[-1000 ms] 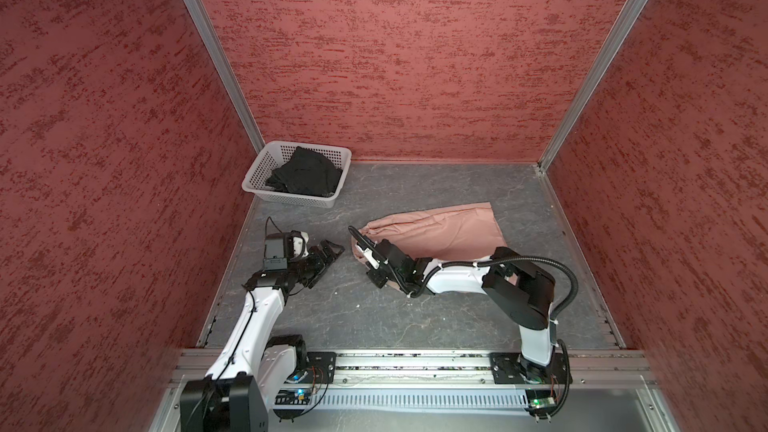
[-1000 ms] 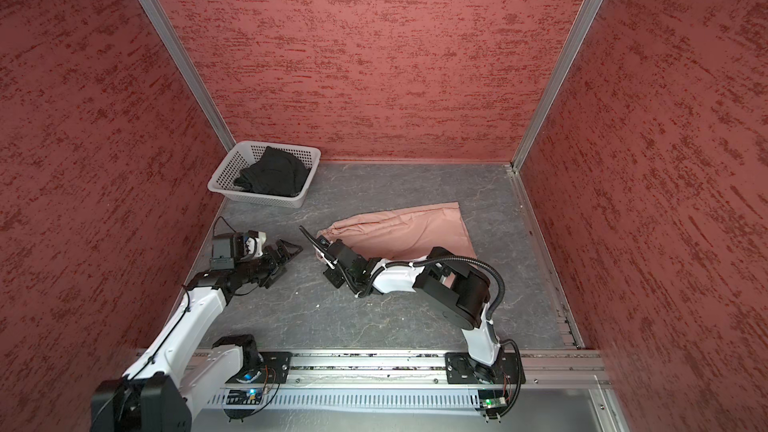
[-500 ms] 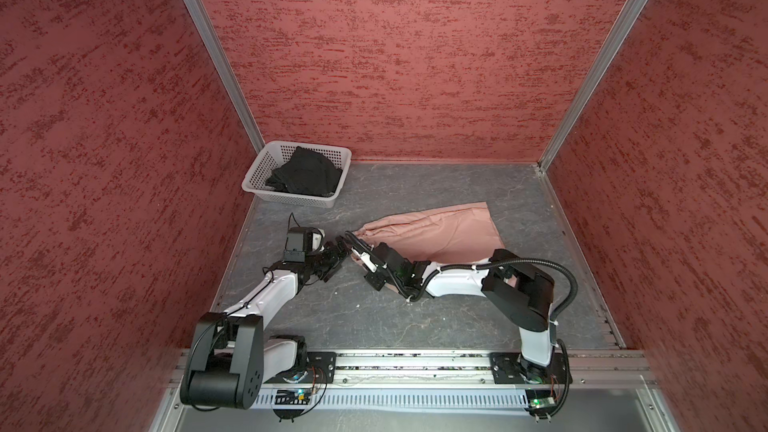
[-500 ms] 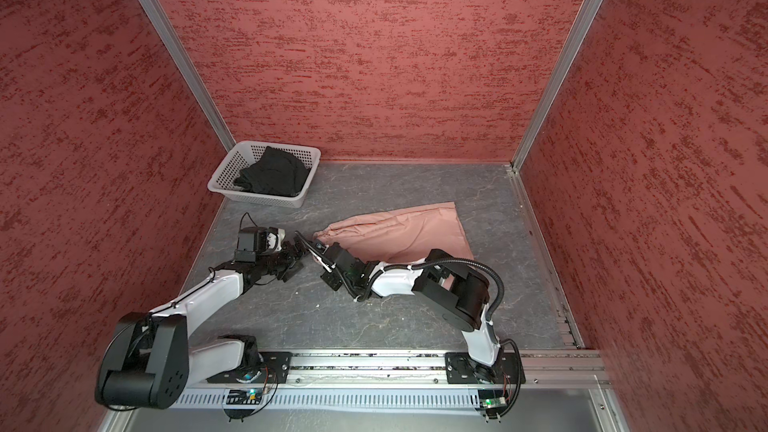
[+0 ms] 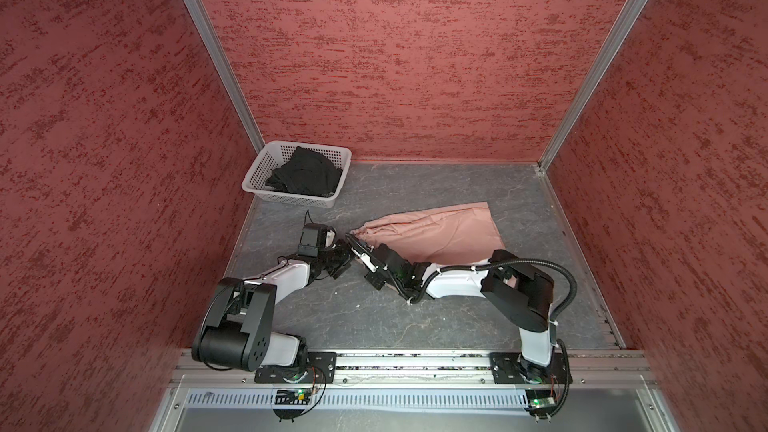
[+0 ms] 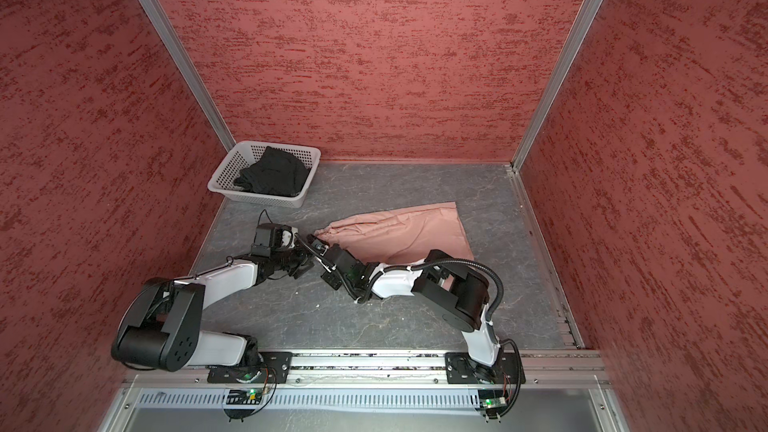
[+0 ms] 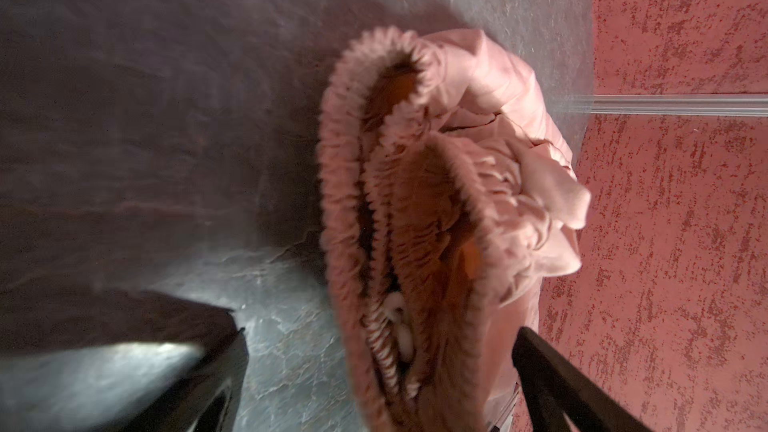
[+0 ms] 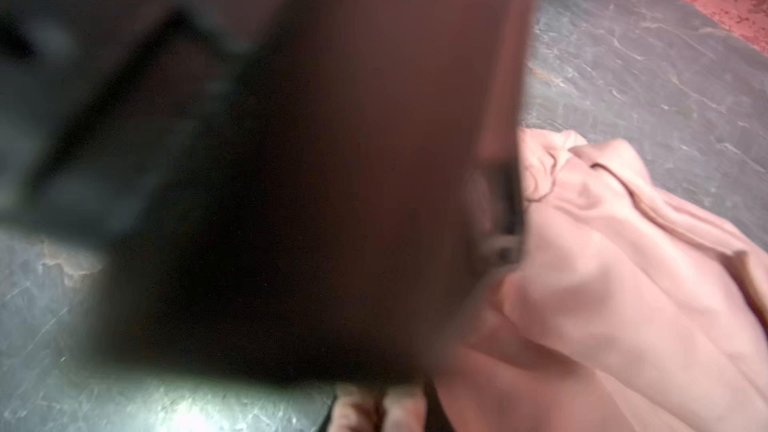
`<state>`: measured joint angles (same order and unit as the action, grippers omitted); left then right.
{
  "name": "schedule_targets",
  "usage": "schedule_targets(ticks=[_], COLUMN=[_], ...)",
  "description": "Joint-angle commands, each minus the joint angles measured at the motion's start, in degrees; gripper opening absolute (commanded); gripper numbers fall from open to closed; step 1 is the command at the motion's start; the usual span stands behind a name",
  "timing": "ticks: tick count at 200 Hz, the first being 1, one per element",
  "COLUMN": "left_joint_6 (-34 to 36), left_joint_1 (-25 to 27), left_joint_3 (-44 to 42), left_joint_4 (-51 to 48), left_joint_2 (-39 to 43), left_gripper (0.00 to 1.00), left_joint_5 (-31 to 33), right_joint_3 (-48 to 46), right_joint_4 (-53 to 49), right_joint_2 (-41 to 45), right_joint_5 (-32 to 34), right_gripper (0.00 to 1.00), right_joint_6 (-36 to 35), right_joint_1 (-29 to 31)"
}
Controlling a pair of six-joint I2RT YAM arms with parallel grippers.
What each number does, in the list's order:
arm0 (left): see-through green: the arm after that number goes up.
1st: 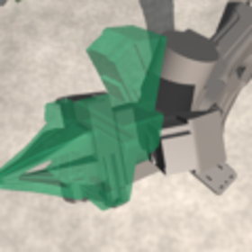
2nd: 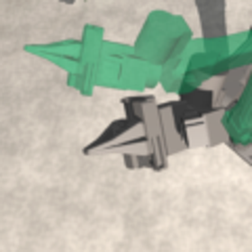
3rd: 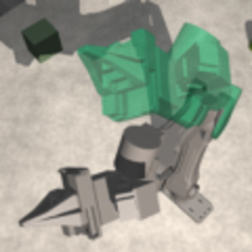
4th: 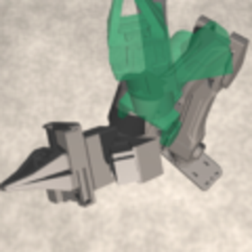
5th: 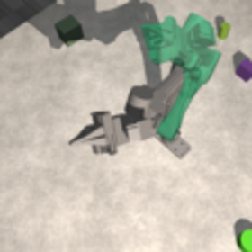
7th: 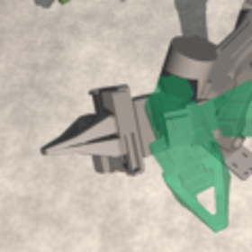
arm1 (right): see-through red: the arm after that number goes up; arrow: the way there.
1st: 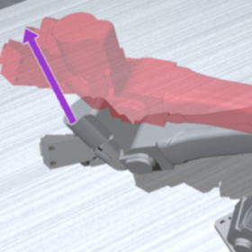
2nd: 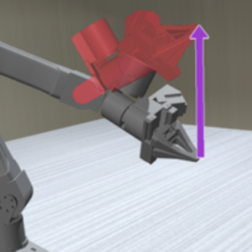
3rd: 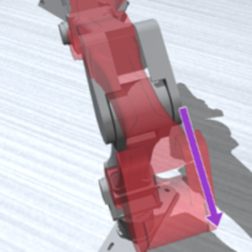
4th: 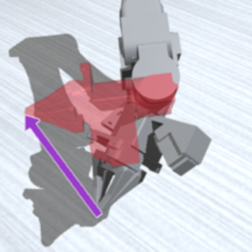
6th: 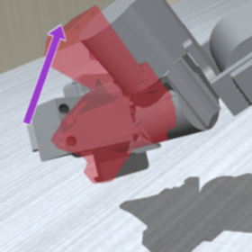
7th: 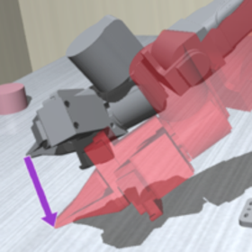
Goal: Fold and stack the shorts
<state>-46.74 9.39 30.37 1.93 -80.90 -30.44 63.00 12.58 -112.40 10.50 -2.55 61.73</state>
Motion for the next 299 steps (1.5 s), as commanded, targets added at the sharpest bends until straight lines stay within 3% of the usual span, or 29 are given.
schedule_targets(ticks=[1, 51, 68, 82, 122, 161, 184, 199, 229, 244, 274, 299], left_joint_6=[0.32, 3.36, 3.41, 3.5, 4.12, 6.88, 10.14, 12.47, 16.36, 17.35, 18.81, 19.72], left_joint_1=[0.59, 1.94, 2.26, 2.4, 2.89, 3.01, 3.01, 2.92, 2.52, 2.02, 1.29, 0.67], left_joint_3=[2.1, 4.99, 4.4, 3.8, 4.66, 8.03, 11.03, 12.99, 16.22, 17.06, 18.35, 19.38], left_joint_4=[3.16, -0.91, -0.73, -0.01, -0.32, -3.82, -9.44, -14.12, -23.01, -25.86, -31.12, -34.48], left_joint_2=[-0.81, -1.02, -0.92, -1.01, -0.99, -0.96, -0.1, 1.22, 5.19, 7.22, 10.75, 13.06], left_gripper=[0.99, 1.0, 0.94, 0.83, 0.41, 0.0, 0.0, 0.0, 0.0, 0.0, 0.0, 0.0], left_joint_5=[0.9, 2.43, 2.57, 2.33, 1.25, 1.13, 1.84, 2.41, 4.19, 4.82, 6.37, 7.04], right_joint_3=[-1.11, -1.65, -1.4, -1.13, 0.22, -0.26, -2.57, -4.9, -11.24, -13.2, -14.98, -19.08], right_joint_4=[3.45, 4.33, 4.72, 4.82, 3.37, 3.76, 3.72, 2.68, 2.58, 1.14, -2.86, 5.14], right_joint_2=[0.6, 0.87, 0.79, 0.73, 0.04, 3.85, 10.49, 15.53, 24.06, 25.76, 23.99, 20.26], right_joint_5=[-1.17, -0.77, -0.53, -0.66, -0.07, -6.9, -10.62, -12.06, -15.44, -16.16, -16.41, -18.39], right_gripper=[0.0, 0.0, 0.0, 0.0, 0.0, 0.41, 0.57, 0.6, 0.5, 0.34, 0.13, 0.0], right_joint_6=[-1.69, -1.58, -1.52, -1.37, 0.34, 4.97, 9.26, 11.87, 19.21, 21.92, 24.17, 28.66], right_joint_1=[0.89, 1.1, 1.11, 1.12, 1.11, 1.11, 0.61, -0.91, -7.51, -10.37, -13.26, -15.37])
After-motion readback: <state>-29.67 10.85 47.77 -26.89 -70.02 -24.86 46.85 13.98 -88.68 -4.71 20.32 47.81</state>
